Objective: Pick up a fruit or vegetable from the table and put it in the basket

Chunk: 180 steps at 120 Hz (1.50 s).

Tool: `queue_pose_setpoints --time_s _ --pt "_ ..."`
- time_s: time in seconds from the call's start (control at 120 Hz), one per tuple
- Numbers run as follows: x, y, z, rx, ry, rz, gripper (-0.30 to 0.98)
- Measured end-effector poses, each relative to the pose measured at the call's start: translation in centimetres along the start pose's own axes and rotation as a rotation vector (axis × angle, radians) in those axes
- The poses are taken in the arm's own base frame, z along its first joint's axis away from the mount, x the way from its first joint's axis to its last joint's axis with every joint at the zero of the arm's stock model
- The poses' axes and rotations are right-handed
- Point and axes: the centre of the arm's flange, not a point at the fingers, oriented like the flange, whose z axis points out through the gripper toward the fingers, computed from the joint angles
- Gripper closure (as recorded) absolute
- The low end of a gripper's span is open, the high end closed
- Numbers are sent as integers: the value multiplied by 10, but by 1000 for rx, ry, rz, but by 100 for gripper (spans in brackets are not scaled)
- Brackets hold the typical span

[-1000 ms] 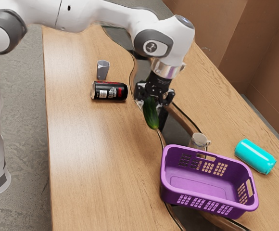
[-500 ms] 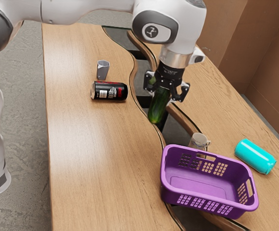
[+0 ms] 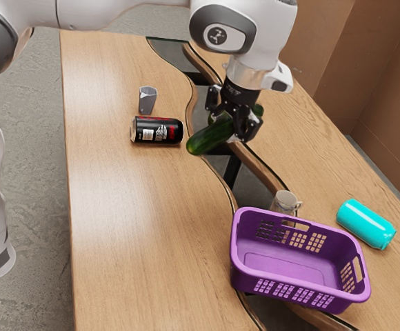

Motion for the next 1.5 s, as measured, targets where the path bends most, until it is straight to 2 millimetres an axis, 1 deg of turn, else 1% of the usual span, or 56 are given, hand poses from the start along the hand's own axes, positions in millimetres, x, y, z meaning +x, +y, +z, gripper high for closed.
queue_pose_setpoints --time_s 0.167,0.308,0.367,0.45,0.542,0.592,0.65,0.7,0.8,0.883,0.917,0.95,1.008,1.067,1.117,1.175,1.25,1.292,1.4,1.45,1.5 --pt "1 1 4 11 -11 152 46" --pt "3 3 -2 9 14 293 46" --pt "6 12 3 1 23 358 46" --pt "11 33 17 -23 34 450 47" --pt "12 50 21 -61 68 536 46" --pt "9 61 20 -79 91 585 46" --pt "-2 76 15 -98 116 649 46" --pt "-18 93 10 -113 135 713 46" --pt "-62 134 3 -141 161 859 46" --pt "-99 168 6 -159 160 973 46" --pt "-108 176 8 -163 159 1004 46" --pt "-111 179 8 -168 162 1021 47" --pt "-101 181 1 -188 181 1025 47" --pt "-89 176 -9 -200 206 1018 47" --pt "-84 173 -17 -204 226 1019 46" --pt "-81 171 -20 -202 238 1025 46" --pt "-75 170 -19 -189 255 1032 46" --pt "-68 172 -18 -189 268 1034 46" --pt "-36 173 -7 -200 309 1014 47" --pt "-24 177 2 -211 326 1009 47" --pt "-14 185 16 -226 333 1012 48"
